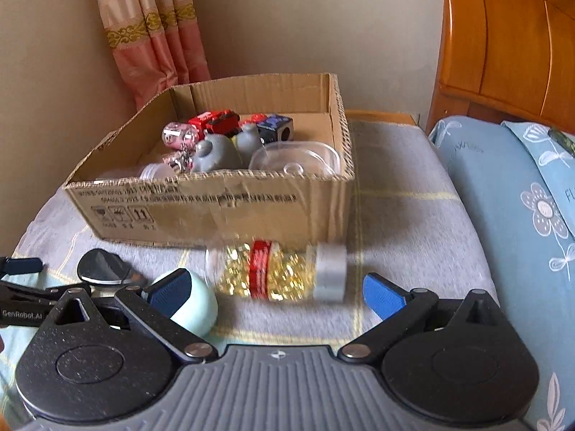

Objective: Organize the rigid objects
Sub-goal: 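Close the right tool on the gold capsule bottle while the left tool approaches the black teardrop item, then close the left tool on the black teardrop item while the right tool holds the bottle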

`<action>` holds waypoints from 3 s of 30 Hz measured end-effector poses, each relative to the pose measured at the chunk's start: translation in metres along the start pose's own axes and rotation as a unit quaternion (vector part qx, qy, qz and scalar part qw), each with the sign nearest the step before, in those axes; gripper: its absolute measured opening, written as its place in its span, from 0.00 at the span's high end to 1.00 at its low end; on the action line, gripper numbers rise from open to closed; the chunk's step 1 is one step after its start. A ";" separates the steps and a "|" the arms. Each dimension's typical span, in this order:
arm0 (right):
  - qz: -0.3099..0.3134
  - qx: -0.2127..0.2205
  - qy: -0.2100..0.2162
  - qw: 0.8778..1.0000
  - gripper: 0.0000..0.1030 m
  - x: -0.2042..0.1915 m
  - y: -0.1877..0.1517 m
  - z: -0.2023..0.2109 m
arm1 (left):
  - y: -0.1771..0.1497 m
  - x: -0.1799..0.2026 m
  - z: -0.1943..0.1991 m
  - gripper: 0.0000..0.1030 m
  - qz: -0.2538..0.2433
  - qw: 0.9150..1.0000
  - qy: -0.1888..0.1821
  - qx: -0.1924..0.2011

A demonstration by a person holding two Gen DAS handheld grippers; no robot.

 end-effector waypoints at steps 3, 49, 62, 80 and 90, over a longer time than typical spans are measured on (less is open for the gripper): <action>-0.001 0.001 -0.010 1.000 0.00 -0.006 0.003 -0.009 | 0.001 0.002 -0.001 0.01 0.001 1.000 0.000 -0.003; 0.042 -0.007 -0.027 0.999 0.00 0.033 -0.023 -0.038 | 0.012 0.041 -0.016 0.01 -0.005 1.000 -0.003 0.003; 0.060 -0.006 -0.009 0.998 0.00 0.034 -0.019 -0.041 | 0.013 0.043 -0.025 0.01 -0.004 1.000 0.000 0.020; 0.087 -0.003 -0.027 0.996 0.00 0.026 -0.014 -0.043 | 0.011 0.050 -0.018 0.08 -0.007 1.000 0.001 0.028; 0.089 -0.003 -0.018 0.996 0.07 0.026 -0.010 -0.037 | 0.014 0.052 -0.016 0.13 -0.020 1.000 -0.003 0.014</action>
Point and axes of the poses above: each gripper's, at about its wrist camera, not at the fingertips, and z roughly against the way its jaws point, x to its right, y to its top, the point moved 2 cm from there along -z, roughly the way its jaws point, and after that the axes turned 8 degrees about x, right-handed, at the moved point
